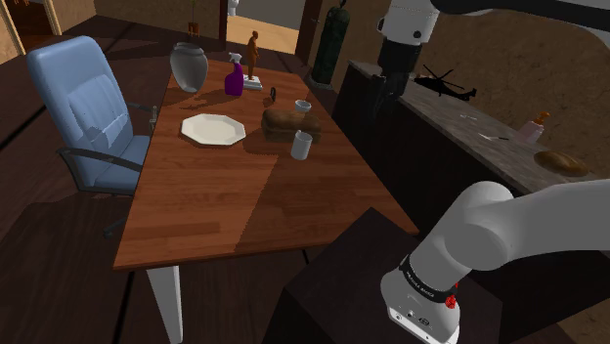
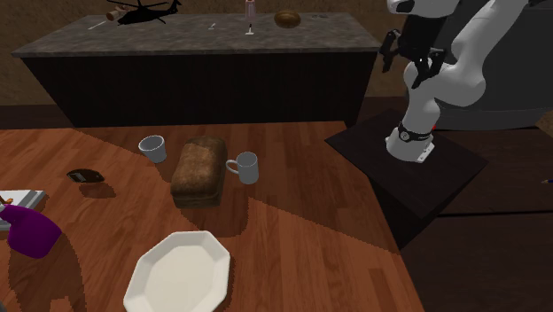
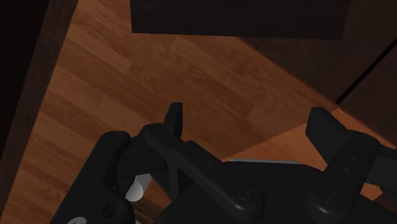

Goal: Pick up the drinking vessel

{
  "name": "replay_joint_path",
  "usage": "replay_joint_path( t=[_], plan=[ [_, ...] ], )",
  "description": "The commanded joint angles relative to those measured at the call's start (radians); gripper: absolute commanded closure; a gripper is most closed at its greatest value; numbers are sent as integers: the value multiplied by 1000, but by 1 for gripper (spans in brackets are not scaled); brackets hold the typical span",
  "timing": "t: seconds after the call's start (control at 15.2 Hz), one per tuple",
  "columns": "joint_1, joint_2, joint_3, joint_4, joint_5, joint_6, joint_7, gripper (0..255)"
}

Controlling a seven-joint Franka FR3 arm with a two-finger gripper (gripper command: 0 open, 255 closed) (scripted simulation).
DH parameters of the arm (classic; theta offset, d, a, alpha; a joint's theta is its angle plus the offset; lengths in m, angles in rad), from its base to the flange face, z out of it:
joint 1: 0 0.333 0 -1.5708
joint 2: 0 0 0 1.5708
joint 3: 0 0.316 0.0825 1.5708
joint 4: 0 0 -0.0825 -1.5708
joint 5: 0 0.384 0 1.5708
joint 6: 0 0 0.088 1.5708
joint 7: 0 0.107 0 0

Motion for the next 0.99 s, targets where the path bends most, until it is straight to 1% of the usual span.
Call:
replay_joint_path(
  t=[0.0,0.46,0.92],
  plan=[
    [0,0,0,0,0,0,0,0],
    [-20,131,-96,-67,-61,231,-133,0],
    [-34,331,-185,-58,-90,456,-263,0]
  ],
)
